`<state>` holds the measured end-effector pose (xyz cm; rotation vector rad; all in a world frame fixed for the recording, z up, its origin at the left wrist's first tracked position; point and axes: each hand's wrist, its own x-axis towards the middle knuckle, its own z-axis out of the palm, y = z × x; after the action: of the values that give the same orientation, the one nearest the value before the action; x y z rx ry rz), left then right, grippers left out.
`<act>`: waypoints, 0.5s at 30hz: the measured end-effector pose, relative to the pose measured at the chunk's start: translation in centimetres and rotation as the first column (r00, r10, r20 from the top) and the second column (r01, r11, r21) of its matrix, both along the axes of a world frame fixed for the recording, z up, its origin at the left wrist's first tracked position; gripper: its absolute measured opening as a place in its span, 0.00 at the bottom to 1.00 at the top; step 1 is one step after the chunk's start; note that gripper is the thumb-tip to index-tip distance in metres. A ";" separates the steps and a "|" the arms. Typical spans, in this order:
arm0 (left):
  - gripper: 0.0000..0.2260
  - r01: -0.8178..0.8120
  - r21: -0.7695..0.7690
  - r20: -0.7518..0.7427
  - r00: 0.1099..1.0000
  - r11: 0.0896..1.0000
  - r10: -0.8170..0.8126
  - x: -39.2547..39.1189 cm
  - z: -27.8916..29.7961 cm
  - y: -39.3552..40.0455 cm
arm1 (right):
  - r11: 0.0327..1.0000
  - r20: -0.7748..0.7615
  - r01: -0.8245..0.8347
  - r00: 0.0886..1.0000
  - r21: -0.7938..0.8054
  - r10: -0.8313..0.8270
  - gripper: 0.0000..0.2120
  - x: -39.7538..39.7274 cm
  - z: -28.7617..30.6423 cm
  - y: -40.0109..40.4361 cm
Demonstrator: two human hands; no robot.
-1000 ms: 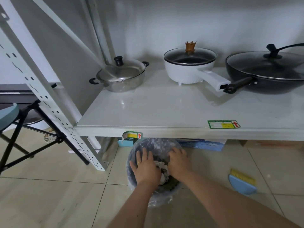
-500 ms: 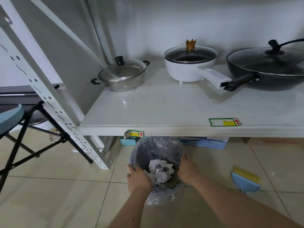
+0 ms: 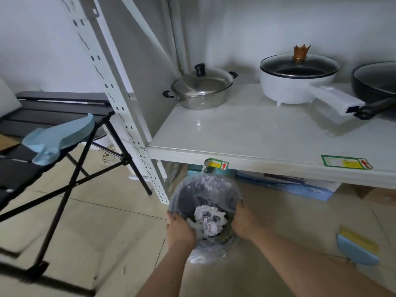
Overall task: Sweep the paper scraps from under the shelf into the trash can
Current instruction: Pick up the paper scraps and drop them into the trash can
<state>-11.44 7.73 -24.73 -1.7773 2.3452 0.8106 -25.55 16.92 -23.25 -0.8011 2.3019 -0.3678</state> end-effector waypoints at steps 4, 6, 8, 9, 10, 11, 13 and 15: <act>0.24 -0.041 -0.010 0.035 0.999 0.999 0.041 3.7 -0.2 -1.8 | 0.998 0.006 -0.063 0.998 -0.002 0.063 0.31 3.2 0.2 -2.4; 0.26 -0.072 -0.006 0.041 0.997 0.997 0.072 5.4 -0.3 -2.6 | 0.996 0.011 -0.093 0.996 -0.011 0.093 0.30 4.7 0.2 -3.6; 0.27 -0.101 -0.005 0.052 0.994 0.995 0.101 7.0 -0.2 -3.3 | 0.993 0.006 -0.118 0.993 -0.028 0.118 0.30 6.1 0.0 -4.6; 0.27 -0.113 -0.005 0.058 0.992 0.994 0.113 7.7 -0.2 -3.6 | 0.991 -0.002 -0.132 0.991 -0.038 0.132 0.30 6.9 0.0 -5.2; 0.27 -0.122 -0.006 0.065 0.990 0.992 0.123 8.4 -0.3 -3.9 | 0.989 -0.005 -0.144 0.990 -0.043 0.144 0.31 7.5 -0.1 -5.7; 0.27 -0.131 -0.009 0.070 0.989 0.991 0.131 9.1 -0.3 -4.1 | 0.987 -0.007 -0.157 0.988 -0.046 0.157 0.31 8.2 -0.1 -6.2; 0.28 -0.137 -0.015 0.077 0.987 0.990 0.138 10.4 -0.3 -4.5 | 0.983 -0.013 -0.178 0.984 -0.049 0.177 0.32 9.5 -0.1 -7.1; 0.29 -0.145 -0.019 0.081 0.986 0.989 0.146 11.7 -0.4 -4.8 | 0.979 -0.007 -0.199 0.980 -0.052 0.199 0.32 10.7 -0.2 -7.8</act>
<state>0.29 2.88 -25.09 -1.9669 2.1955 0.7264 -14.89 9.11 -23.41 -1.0486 2.1965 -0.3384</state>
